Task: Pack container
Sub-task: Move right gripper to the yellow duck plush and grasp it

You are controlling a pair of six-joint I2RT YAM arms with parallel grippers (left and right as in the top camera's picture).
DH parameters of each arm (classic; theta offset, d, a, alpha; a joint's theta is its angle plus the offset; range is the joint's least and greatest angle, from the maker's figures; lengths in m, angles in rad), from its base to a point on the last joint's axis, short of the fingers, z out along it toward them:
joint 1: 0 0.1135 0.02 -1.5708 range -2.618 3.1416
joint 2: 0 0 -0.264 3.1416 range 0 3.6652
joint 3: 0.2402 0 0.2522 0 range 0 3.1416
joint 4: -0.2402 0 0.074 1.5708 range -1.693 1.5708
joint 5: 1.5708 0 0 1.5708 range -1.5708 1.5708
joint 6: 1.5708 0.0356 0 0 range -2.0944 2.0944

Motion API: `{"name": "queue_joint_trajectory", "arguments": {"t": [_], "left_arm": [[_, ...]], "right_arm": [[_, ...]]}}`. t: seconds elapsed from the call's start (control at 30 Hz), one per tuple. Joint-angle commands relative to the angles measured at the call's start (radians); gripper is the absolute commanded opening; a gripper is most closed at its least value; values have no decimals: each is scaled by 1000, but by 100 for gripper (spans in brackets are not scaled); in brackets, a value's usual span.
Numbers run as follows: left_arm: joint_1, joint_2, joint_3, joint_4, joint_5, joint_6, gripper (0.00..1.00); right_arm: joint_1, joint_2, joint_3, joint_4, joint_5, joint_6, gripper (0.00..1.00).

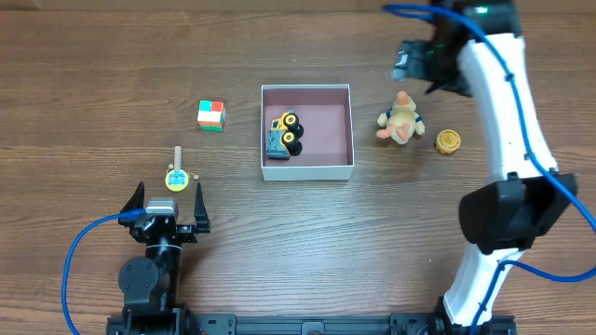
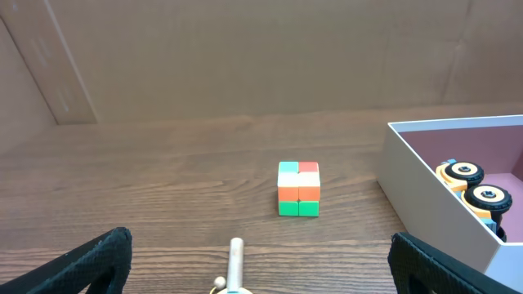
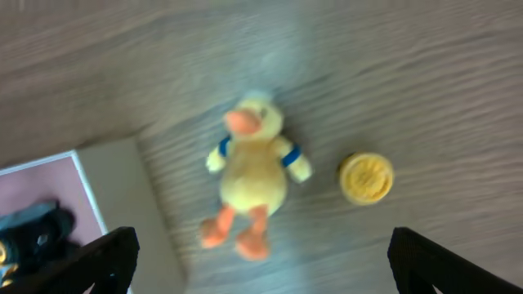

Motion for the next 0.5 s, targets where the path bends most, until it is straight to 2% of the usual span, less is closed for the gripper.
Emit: {"name": "queue_joint_trajectory", "arguments": {"t": [0.0,0.47], "left_arm": [[8,-10,-5,1,7,9,100],[8,-10,-5,1,7,9,100]], "right_arm": [[-20,5,-23,45,-48,-126,100],[-19,88,-260,170,-42,-143,100]]}}
